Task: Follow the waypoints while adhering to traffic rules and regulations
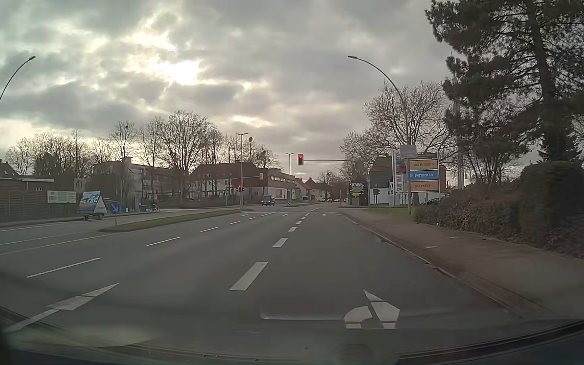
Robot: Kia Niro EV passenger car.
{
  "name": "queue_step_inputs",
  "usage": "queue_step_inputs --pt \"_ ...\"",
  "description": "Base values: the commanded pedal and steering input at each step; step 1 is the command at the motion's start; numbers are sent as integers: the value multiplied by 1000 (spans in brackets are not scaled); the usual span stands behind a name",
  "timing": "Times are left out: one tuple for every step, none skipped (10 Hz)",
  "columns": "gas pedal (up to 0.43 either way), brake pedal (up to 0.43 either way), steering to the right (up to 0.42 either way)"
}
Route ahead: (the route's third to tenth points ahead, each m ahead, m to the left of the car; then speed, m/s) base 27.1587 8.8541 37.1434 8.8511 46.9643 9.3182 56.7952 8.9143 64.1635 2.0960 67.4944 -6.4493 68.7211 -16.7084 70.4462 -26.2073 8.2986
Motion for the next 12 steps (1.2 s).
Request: queue_step_inputs --pt "0 0 0" --pt "0 0 0" --pt "0 0 -2" --pt "20 0 -2" --pt "28 0 -2" --pt "28 0 -1" --pt "28 0 0" --pt "28 0 1" --pt "28 0 2" --pt "28 0 3" --pt "39 0 2" --pt "47 0 2"
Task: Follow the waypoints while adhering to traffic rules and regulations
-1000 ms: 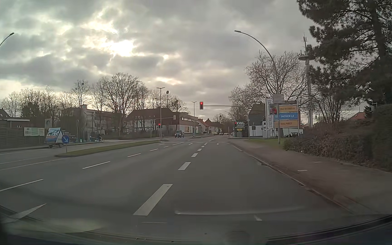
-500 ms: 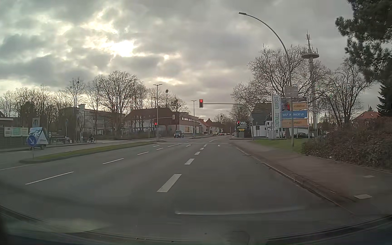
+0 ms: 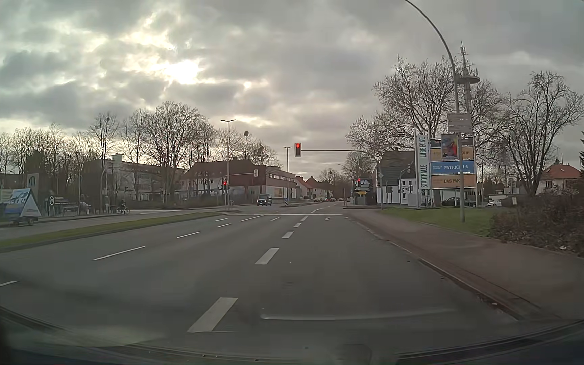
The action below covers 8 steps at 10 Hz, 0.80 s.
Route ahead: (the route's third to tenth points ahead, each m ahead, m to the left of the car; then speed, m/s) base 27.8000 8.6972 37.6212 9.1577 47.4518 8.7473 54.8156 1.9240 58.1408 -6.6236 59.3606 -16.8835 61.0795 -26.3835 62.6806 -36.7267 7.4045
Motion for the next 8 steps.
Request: queue_step_inputs --pt "47 0 2" --pt "47 0 2" --pt "47 0 2" --pt "47 0 2" --pt "59 0 1" --pt "67 0 1" --pt "79 0 1" --pt "79 0 1"
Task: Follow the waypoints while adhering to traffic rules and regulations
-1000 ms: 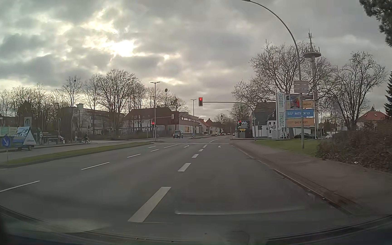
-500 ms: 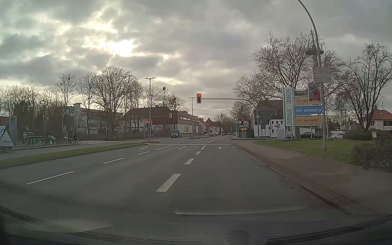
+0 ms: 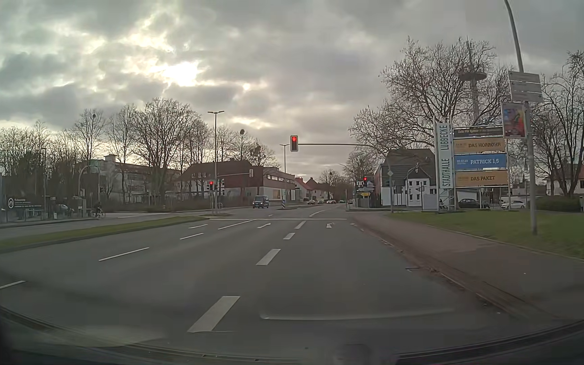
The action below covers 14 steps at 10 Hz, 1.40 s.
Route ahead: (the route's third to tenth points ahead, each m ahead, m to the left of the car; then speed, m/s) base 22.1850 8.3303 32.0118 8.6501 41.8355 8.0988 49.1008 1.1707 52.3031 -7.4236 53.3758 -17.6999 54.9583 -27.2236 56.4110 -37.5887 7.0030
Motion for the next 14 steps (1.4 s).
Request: queue_step_inputs --pt "67 0 1" --pt "0 0 1" --pt "0 0 1" --pt "0 0 1" --pt "0 0 2" --pt "0 0 2" --pt "0 0 2" --pt "0 0 3" --pt "0 0 3" --pt "0 12 4" --pt "0 24 4" --pt "0 61 4" --pt "0 67 4" --pt "0 67 4"
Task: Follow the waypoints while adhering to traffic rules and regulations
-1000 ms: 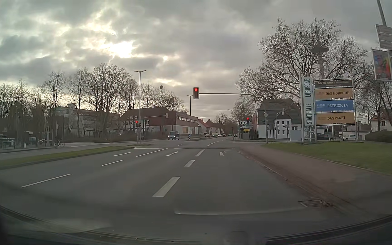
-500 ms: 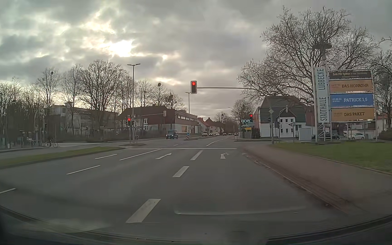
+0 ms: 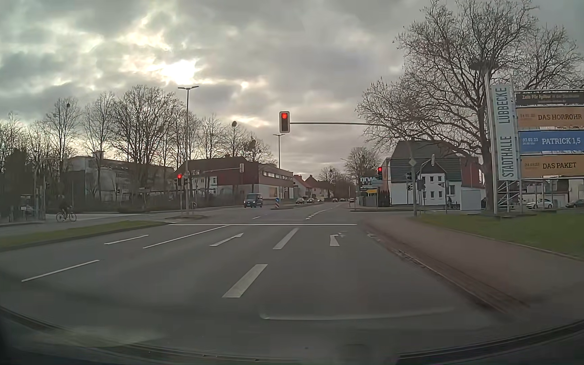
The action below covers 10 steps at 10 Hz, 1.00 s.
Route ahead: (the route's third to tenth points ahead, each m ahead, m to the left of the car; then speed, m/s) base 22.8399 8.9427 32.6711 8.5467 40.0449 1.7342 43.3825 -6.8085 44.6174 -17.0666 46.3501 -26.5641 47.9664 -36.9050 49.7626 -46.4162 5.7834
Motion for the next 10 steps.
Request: queue_step_inputs --pt "0 73 4" --pt "0 79 4" --pt "0 79 4" --pt "0 61 4" --pt "0 61 4" --pt "0 61 4" --pt "0 73 4" --pt "0 85 4" --pt "0 98 4" --pt "0 104 4"
